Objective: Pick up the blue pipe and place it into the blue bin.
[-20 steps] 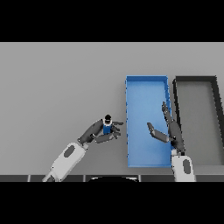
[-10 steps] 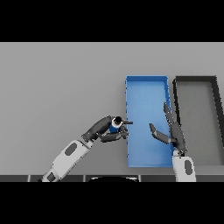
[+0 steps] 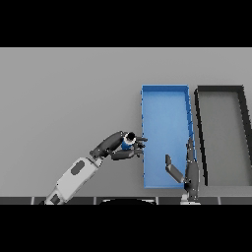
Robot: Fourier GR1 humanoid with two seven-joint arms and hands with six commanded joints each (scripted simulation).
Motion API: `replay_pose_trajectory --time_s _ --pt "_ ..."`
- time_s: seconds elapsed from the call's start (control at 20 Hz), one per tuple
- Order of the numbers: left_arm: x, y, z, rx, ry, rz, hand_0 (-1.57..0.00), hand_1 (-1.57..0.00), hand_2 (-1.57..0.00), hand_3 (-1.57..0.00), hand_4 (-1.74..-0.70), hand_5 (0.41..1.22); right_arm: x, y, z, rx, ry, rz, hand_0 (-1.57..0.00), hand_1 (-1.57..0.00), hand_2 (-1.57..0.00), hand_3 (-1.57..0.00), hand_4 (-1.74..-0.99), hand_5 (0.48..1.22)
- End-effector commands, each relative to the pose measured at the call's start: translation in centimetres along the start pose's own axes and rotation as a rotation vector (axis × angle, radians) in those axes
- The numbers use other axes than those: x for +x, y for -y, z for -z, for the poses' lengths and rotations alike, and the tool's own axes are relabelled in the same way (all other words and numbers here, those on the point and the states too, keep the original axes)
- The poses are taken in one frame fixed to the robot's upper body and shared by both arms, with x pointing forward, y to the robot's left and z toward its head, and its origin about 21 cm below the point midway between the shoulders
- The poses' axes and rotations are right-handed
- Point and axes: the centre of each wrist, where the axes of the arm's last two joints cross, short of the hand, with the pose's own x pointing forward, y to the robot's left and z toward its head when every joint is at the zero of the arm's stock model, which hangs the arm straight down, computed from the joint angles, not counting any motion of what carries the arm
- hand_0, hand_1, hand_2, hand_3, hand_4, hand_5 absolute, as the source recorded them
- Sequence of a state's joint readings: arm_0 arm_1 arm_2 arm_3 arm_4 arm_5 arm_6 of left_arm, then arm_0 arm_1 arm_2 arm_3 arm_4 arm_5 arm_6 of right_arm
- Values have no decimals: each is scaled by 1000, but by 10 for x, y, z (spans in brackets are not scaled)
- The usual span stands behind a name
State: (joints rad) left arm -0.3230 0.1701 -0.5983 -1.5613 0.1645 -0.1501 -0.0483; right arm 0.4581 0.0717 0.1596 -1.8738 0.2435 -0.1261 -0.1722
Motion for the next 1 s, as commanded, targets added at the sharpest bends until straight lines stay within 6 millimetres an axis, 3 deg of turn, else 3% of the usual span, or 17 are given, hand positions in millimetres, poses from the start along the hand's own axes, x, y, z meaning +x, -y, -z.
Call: replay_pose_trajectory --time_s 0.0,0.15,0.4,0.5,0.7,0.95 --pt "-2 0 1 1 -13 1 -1570 -1570 -1570 -1442 -1730 1220 2 0 -1 -17 -17 4 1 1 1 1 -1207 619" --pt "-2 -1 0 -3 -2 1 -1571 -1571 -1571 -1438 -1731 1221 15 6 -2 -9 50 42 1 1 1 1 -1195 610" --pt "0 2 3 -12 -10 8 -1571 -1571 -1571 -1440 -1730 1221 57 26 7 237 83 137 1 1 1 1 -1232 550" --pt "-1 4 4 -13 -16 4 -1571 -1571 -1571 -1440 -1731 1221 67 24 17 351 26 100 1 1 1 1 -1260 523" --pt "-1 -2 2 -19 -15 11 -1571 -1571 -1571 -1439 -1732 1221 100 12 40 527 95 56 1 1 1 1 -1305 522" --pt "-3 -1 7 -20 -29 23 -1571 -1571 -1571 -1436 -1732 1221 136 -10 62 688 156 -6 1 1 1 1 -1300 529"
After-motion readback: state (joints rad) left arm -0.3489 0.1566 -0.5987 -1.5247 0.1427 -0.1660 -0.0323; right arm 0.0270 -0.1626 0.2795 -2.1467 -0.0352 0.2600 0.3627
